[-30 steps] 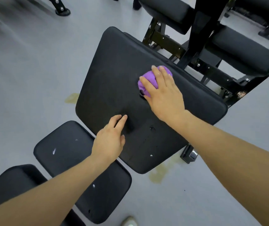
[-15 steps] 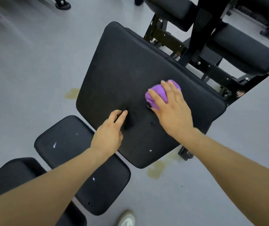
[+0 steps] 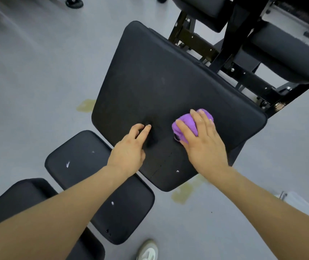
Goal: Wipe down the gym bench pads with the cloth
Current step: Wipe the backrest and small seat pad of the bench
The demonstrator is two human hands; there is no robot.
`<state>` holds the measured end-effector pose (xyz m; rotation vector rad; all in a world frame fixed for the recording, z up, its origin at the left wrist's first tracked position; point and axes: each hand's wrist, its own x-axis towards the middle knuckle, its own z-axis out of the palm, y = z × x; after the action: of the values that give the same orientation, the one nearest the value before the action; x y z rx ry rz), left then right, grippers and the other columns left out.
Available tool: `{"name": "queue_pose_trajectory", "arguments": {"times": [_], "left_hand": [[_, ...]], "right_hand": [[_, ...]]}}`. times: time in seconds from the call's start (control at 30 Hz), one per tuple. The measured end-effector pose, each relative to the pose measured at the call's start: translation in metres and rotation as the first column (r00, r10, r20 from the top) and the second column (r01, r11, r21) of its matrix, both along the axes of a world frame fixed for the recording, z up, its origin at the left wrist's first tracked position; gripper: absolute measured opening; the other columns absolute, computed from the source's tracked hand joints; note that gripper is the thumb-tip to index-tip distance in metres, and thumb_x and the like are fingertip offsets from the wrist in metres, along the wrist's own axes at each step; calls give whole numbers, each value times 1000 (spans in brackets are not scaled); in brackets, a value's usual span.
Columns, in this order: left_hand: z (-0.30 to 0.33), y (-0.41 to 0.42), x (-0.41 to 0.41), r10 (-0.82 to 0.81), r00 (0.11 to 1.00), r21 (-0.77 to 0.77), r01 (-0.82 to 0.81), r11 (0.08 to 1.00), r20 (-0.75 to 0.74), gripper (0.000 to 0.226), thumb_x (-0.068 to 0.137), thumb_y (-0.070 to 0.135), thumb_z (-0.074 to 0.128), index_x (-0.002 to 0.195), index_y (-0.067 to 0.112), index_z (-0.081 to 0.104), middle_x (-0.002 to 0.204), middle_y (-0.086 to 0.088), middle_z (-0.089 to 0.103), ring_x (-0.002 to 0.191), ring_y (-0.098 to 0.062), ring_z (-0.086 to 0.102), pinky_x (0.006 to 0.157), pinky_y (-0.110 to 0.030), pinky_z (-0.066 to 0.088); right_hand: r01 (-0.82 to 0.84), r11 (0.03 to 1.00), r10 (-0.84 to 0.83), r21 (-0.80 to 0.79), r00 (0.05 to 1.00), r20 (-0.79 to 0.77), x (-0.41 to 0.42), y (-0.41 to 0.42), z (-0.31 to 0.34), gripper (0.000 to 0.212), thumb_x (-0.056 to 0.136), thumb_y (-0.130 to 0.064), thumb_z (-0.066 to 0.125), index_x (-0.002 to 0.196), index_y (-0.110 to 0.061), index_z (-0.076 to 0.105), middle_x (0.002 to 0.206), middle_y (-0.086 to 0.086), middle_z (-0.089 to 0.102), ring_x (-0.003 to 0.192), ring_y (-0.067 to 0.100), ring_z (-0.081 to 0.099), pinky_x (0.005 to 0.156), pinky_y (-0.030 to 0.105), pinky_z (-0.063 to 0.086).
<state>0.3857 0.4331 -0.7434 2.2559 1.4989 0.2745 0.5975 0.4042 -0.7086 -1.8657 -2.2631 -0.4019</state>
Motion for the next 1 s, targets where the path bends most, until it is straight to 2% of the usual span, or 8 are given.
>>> {"name": "queue_pose_trajectory", "arguments": {"times": [0.17, 0.3, 0.4, 0.47, 0.6, 0.7, 0.87, 1.0], "left_hand": [[-2, -3, -3, -35, 999, 28, 36, 999, -41, 77, 84, 13, 52, 149, 25, 12, 151, 1, 16, 116, -24, 51, 83, -39, 53], [0, -13, -4, -42, 997, 65, 46, 997, -60, 76, 85, 12, 51, 150, 23, 12, 153, -2, 17, 112, -24, 52, 95, -31, 41], [-7, -21, -9, -28, 996, 82, 36, 996, -86, 77, 86, 14, 51, 150, 24, 8, 154, -1, 16, 118, -20, 46, 108, -30, 29], [-13, -24, -13, -22, 997, 78, 28, 997, -78, 77, 86, 14, 52, 150, 24, 9, 153, 0, 17, 123, -19, 44, 112, -33, 25], [-19, -25, -21, -22, 997, 74, 28, 997, -80, 76, 84, 12, 53, 149, 22, 15, 152, 0, 22, 126, -19, 43, 113, -35, 23], [-21, -26, -30, -36, 991, 65, 45, 997, -130, 76, 84, 13, 55, 149, 21, 16, 152, 0, 24, 127, -20, 42, 113, -35, 25], [-19, -31, -34, -65, 985, 26, 70, 997, -158, 75, 86, 15, 52, 149, 23, 12, 153, 2, 20, 129, -18, 39, 113, -33, 22], [-21, -30, -33, -56, 993, 24, 59, 998, -102, 73, 88, 15, 51, 149, 21, 13, 152, 1, 20, 130, -18, 38, 113, -31, 22]], "right_hand": [[-48, 997, 51, -64, 998, 45, -38, 57, 7, 57, 78, -16, 71, 131, -17, 51, 143, 22, 40, 136, 42, 33, 109, 49, 31], [-148, 988, 150, -47, 987, 53, -1, -1, -1, 60, 79, -8, 67, 135, -19, 48, 142, 21, 41, 133, 39, 36, 106, 47, 39], [-117, 988, 124, -102, 990, 68, 17, -38, -11, 71, 72, -2, 73, 136, -19, 46, 141, 21, 40, 132, 38, 33, 105, 50, 40], [-88, 991, 94, -101, 994, 60, 9, -28, -11, 68, 71, -5, 76, 132, -17, 50, 139, 22, 44, 131, 40, 35, 105, 51, 38], [-110, 991, 114, -71, 992, 57, -42, 28, -10, 52, 77, -11, 70, 127, -16, 55, 139, 23, 44, 132, 43, 36, 109, 50, 31], [-90, 985, 99, -147, 994, 54, -74, 59, -12, 56, 81, -12, 65, 134, -16, 47, 146, 21, 35, 139, 41, 25, 114, 49, 20], [-214, 966, 225, -142, 972, 63, -25, 6, -15, 63, 71, -5, 71, 130, -17, 53, 140, 20, 44, 132, 38, 40, 109, 46, 33], [-143, 981, 152, -133, 986, 67, -3, -35, -16, 67, 66, 0, 73, 129, -17, 56, 136, 22, 48, 130, 36, 34, 106, 47, 34]]}}
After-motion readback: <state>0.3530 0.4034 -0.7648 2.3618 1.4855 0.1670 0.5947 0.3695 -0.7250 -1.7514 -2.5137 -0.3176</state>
